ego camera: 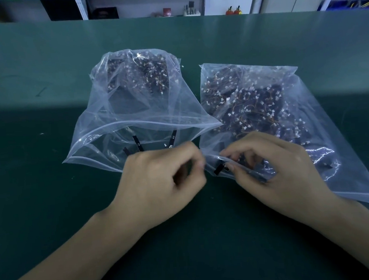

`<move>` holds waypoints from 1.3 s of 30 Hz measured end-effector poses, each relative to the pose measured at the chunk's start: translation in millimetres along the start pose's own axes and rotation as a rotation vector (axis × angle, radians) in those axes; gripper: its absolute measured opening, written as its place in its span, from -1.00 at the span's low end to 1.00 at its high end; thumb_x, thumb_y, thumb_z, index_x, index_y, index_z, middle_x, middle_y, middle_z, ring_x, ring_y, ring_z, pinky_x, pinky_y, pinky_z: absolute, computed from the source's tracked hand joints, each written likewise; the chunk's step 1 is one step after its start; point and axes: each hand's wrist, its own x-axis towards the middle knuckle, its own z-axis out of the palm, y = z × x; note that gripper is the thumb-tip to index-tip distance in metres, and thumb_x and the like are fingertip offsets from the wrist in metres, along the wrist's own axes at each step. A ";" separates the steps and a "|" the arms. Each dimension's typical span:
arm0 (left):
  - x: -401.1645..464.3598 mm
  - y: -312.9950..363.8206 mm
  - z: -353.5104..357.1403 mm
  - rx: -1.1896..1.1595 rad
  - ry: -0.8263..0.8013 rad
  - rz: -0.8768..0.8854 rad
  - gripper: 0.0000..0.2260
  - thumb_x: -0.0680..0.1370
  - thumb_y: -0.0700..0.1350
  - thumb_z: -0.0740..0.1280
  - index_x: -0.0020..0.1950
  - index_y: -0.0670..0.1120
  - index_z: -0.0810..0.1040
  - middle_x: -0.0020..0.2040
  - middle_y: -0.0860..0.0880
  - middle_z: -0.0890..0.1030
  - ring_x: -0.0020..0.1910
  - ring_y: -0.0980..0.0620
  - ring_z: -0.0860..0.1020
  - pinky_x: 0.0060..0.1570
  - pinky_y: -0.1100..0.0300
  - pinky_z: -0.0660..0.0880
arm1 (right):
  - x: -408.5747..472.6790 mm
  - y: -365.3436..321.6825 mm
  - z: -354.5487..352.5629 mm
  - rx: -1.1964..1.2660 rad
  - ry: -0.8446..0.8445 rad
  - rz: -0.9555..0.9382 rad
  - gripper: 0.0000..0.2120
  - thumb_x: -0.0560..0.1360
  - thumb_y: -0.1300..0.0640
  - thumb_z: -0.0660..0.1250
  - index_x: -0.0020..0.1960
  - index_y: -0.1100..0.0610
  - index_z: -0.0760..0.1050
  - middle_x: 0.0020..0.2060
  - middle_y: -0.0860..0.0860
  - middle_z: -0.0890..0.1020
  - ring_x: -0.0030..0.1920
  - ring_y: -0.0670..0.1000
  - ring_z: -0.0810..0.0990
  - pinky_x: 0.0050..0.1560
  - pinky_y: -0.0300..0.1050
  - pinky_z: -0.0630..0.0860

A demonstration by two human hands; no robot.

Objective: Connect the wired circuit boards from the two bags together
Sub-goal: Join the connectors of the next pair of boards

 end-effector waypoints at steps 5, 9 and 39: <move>5.3 -18.3 -11.6 0.216 -0.039 -0.109 -0.88 0.60 -0.02 0.30 -0.11 0.02 0.57 -0.14 0.14 0.54 -0.11 0.10 0.44 -0.12 0.13 0.36 | -0.7 -0.5 -0.4 0.002 -0.011 0.017 -0.77 0.56 0.27 0.50 0.17 0.03 0.68 -0.10 -0.15 0.63 -0.18 -0.04 0.58 -0.07 -0.28 0.49; 6.2 -32.2 -14.6 0.288 -0.053 -0.179 -0.93 0.66 -0.05 0.26 0.07 0.03 0.53 0.00 0.12 0.57 0.04 0.02 0.46 0.05 0.11 0.27 | -1.0 -1.0 -0.9 0.006 -0.015 0.025 -0.73 0.55 0.29 0.51 0.18 0.02 0.68 -0.09 -0.16 0.63 -0.18 -0.04 0.58 -0.07 -0.27 0.49; 0.2 -8.7 -14.2 -0.128 0.079 0.043 -0.93 0.64 -0.17 0.42 -0.03 -0.09 0.67 -0.09 0.14 0.65 -0.08 0.07 0.59 -0.08 0.17 0.50 | 0.3 -9.9 -4.1 0.019 -0.008 0.045 -0.67 0.57 -0.09 0.49 0.28 0.00 0.62 -0.02 -0.16 0.63 -0.14 -0.04 0.60 -0.01 -0.21 0.53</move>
